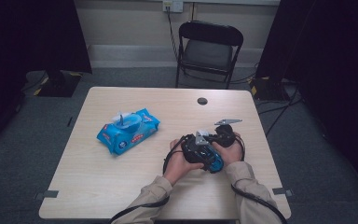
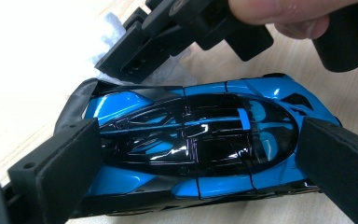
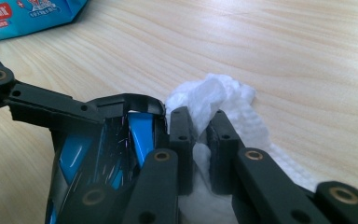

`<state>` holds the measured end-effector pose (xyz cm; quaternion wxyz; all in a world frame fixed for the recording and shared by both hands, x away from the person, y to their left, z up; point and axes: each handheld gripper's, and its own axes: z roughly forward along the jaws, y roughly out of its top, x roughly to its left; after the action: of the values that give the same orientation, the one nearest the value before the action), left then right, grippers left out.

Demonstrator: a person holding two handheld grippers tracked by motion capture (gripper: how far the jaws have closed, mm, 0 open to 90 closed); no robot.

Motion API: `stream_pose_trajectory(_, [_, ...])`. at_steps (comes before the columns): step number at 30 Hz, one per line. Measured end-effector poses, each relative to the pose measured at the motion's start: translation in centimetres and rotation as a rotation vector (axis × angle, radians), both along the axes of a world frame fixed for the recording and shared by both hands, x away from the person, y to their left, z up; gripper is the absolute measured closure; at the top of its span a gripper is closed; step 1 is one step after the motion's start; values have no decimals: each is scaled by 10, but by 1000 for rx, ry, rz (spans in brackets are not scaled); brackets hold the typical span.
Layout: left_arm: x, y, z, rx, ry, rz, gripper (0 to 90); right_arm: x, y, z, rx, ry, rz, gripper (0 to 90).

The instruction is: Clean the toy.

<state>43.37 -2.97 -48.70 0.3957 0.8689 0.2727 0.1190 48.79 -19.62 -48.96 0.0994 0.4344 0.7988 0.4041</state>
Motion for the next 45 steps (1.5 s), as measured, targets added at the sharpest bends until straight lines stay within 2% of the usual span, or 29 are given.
stream_pose_trajectory(9, [-1, -1, 0, 5, 0, 0, 3, -1, -2, -2, -16, 5, 18, 829])
stream_pose_trajectory(20, [-1, -2, 1, 16, 4, 2, 4, -11, -16, -1, 29, 36, 31, 830])
stream_pose_trajectory(30, [-2, -3, 1, 16, 2, 6, 4, -24, -33, 0, 25, 50, 52, 831])
stream_pose_trajectory(34, [-2, -4, 1, 20, 1, 9, 5, -29, -39, -1, 40, 55, 58, 831])
stream_pose_trajectory(43, [-2, -4, 1, 22, 0, 10, 5, -37, -47, -2, 41, 46, 61, 824])
stream_pose_trajectory(45, [-2, -4, 1, 22, 0, 10, 5, -38, -48, -2, 29, 31, 50, 781])
